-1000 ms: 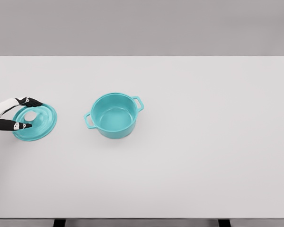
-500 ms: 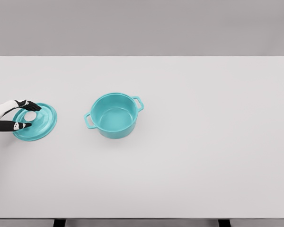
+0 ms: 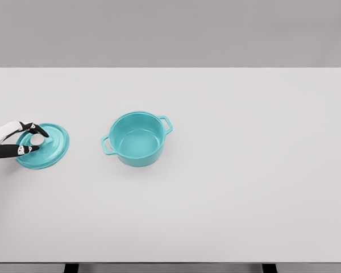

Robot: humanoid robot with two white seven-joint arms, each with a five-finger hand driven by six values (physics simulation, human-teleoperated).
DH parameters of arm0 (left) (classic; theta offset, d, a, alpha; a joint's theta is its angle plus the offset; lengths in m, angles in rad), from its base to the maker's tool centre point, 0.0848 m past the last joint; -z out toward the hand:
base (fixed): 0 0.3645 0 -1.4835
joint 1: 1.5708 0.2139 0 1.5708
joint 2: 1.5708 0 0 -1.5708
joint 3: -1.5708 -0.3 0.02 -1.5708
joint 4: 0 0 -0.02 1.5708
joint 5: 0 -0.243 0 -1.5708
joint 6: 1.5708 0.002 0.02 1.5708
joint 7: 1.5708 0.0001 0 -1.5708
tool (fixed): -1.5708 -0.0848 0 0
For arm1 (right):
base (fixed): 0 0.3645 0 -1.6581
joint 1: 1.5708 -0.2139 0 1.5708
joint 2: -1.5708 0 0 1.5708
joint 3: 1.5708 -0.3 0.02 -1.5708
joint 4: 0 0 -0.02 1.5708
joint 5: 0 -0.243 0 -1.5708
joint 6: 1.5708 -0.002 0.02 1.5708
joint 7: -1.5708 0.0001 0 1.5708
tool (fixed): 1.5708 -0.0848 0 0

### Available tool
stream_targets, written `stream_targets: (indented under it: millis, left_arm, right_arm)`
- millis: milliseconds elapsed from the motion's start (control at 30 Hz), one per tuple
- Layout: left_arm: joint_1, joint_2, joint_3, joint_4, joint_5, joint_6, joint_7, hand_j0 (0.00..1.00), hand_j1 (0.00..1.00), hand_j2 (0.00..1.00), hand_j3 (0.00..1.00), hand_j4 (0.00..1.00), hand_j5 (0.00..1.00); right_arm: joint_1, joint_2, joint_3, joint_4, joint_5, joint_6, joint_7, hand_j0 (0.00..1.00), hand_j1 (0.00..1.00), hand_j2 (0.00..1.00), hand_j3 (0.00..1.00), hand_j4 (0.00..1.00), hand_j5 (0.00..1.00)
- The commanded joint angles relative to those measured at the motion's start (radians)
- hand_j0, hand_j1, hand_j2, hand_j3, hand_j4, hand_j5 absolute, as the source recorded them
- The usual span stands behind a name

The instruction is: Cover the pot with left arm

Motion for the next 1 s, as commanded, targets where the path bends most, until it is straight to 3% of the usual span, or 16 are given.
stream_targets:
  millis: [0, 200, 600, 967]
  left_arm:
    - [0.0, 0.0, -0.007, -0.003, -0.017, -0.005, -0.011, 0.46, 0.46, 0.46, 0.46, 0.46, 0.46]
    - [-0.002, -0.002, -0.005, -0.018, -0.019, -0.005, -0.024, 0.45, 0.45, 0.45, 0.45, 0.45, 0.45]
    - [-0.025, 0.033, 0.001, -0.16, -0.016, -0.005, -0.027, 0.45, 0.45, 0.45, 0.45, 0.45, 0.45]
    - [-0.058, 0.035, -0.004, -0.21, -0.019, -0.005, -0.027, 0.45, 0.45, 0.45, 0.45, 0.45, 0.45]
  right_arm:
    - [0.0, 0.0, 0.0, 0.0, 0.001, 0.0, 0.0, 1.0, 1.0, 1.0, 1.0, 1.0, 1.0]
    - [0.002, 0.0, 0.0, 0.0, 0.001, 0.0, 0.0, 1.0, 1.0, 1.0, 1.0, 1.0, 1.0]
    - [0.0, 0.0, 0.0, 0.0, 0.001, 0.0, 0.0, 1.0, 1.0, 1.0, 1.0, 1.0, 1.0]
    - [0.0, 0.0, 0.0, 0.0, 0.001, 0.0, 0.0, 1.0, 1.0, 1.0, 1.0, 1.0, 1.0]
